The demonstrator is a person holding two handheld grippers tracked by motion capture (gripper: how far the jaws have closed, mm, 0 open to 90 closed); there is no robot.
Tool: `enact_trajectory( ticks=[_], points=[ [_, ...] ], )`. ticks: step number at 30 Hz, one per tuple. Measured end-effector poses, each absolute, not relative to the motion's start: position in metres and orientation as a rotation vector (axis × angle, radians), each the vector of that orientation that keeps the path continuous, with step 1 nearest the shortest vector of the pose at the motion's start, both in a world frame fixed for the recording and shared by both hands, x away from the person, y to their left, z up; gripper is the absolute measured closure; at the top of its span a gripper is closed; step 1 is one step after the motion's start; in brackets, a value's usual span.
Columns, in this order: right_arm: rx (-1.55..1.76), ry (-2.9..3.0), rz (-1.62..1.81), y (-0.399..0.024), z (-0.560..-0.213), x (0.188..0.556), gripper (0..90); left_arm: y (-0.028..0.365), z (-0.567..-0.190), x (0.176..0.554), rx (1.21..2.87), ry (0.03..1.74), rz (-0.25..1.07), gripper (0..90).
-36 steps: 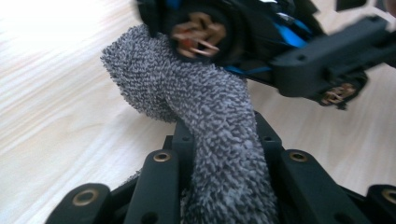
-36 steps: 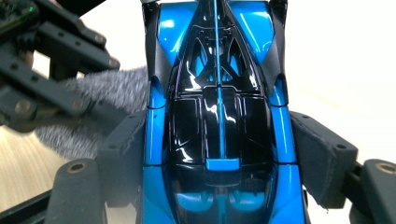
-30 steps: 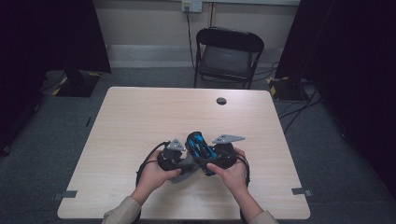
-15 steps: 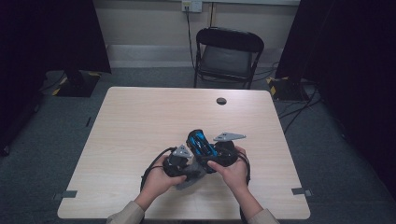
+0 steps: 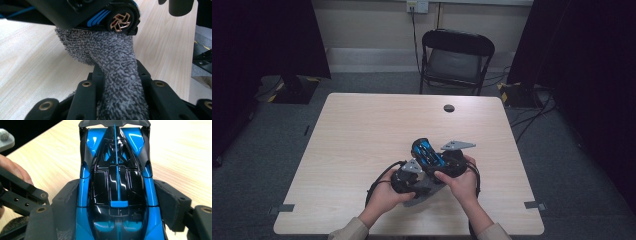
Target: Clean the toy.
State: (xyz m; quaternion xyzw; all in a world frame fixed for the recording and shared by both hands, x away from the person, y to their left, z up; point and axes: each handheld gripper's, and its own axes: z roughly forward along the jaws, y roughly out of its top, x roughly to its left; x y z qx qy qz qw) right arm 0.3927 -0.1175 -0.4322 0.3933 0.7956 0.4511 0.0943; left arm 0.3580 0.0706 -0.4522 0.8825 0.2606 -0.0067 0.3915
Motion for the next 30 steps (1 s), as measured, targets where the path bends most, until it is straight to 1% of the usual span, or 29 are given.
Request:
enact_trajectory(
  ticks=[9, 22, 26, 30],
  points=[
    [1.173, 2.381, 1.325, -0.117, -0.440, 0.393, 27.1, 0.068, -0.455, 0.354, 2.265, 0.633, -0.045, 69.6],
    [1.221, 2.345, 1.329, -0.130, -0.444, 0.395, 27.2, 0.079, -0.456, 0.351, 2.283, 0.625, -0.049, 69.6],
    [1.230, 2.337, 1.330, -0.133, -0.445, 0.395, 27.2, 0.085, -0.455, 0.353, 2.284, 0.650, -0.031, 69.6],
    [1.229, 2.340, 1.334, -0.134, -0.446, 0.394, 27.2, 0.095, -0.455, 0.359, 2.270, 0.725, 0.007, 69.6]
  ],
)
